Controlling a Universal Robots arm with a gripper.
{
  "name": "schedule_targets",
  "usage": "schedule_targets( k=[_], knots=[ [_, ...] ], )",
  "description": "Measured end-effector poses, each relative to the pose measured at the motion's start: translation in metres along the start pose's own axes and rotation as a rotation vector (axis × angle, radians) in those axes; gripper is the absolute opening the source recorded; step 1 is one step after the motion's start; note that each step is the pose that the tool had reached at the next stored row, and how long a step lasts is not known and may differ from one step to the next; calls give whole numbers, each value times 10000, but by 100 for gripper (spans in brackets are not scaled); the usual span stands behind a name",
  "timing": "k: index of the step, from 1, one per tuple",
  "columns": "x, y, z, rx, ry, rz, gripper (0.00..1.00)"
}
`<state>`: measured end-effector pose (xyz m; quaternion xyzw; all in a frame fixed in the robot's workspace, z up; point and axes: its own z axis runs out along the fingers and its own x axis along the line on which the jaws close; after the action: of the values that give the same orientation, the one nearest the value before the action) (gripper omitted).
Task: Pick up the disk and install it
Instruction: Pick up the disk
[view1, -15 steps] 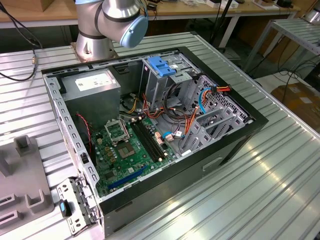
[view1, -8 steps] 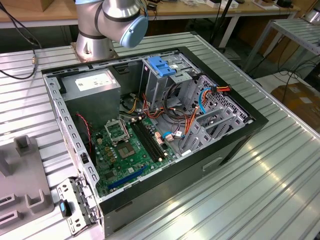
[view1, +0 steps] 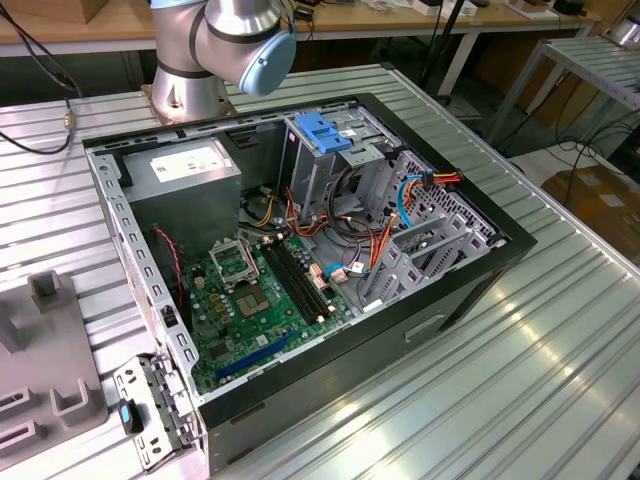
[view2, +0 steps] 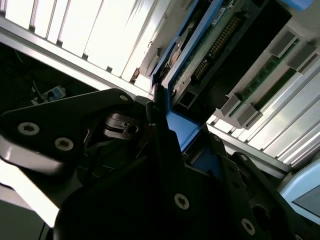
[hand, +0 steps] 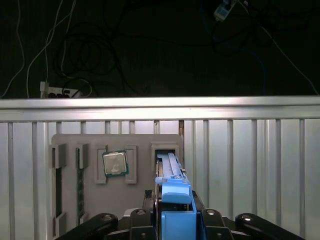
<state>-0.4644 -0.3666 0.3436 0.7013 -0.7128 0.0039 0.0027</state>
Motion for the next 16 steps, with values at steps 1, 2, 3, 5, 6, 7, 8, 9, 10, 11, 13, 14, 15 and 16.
schedule_targets(
  k=[1, 2, 3, 5, 6, 7, 8, 9, 10, 11, 13, 14, 15, 16],
  knots=[
    [0, 0, -17, 0, 0, 0, 37],
    [0, 0, -42, 1, 0, 0, 37],
    [1, 0, -69, 1, -1, 0, 37],
    [1, 0, -98, 0, 0, 0, 37],
    [1, 0, -110, 1, 0, 0, 37],
    [1, 0, -113, 3, -2, 0, 37],
    [1, 0, -114, 4, -1, 0, 37],
    [1, 0, -116, 1, -1, 0, 37],
    [1, 0, -116, 0, 0, 0, 37],
    [1, 0, -116, 0, -2, 0, 37],
    [1, 1, -117, 1, -3, -1, 37],
    [2, 2, -119, 1, -3, 0, 37],
    [1, 2, -121, 1, -3, 0, 37],
    [1, 1, -124, 2, -3, 0, 37]
  ],
)
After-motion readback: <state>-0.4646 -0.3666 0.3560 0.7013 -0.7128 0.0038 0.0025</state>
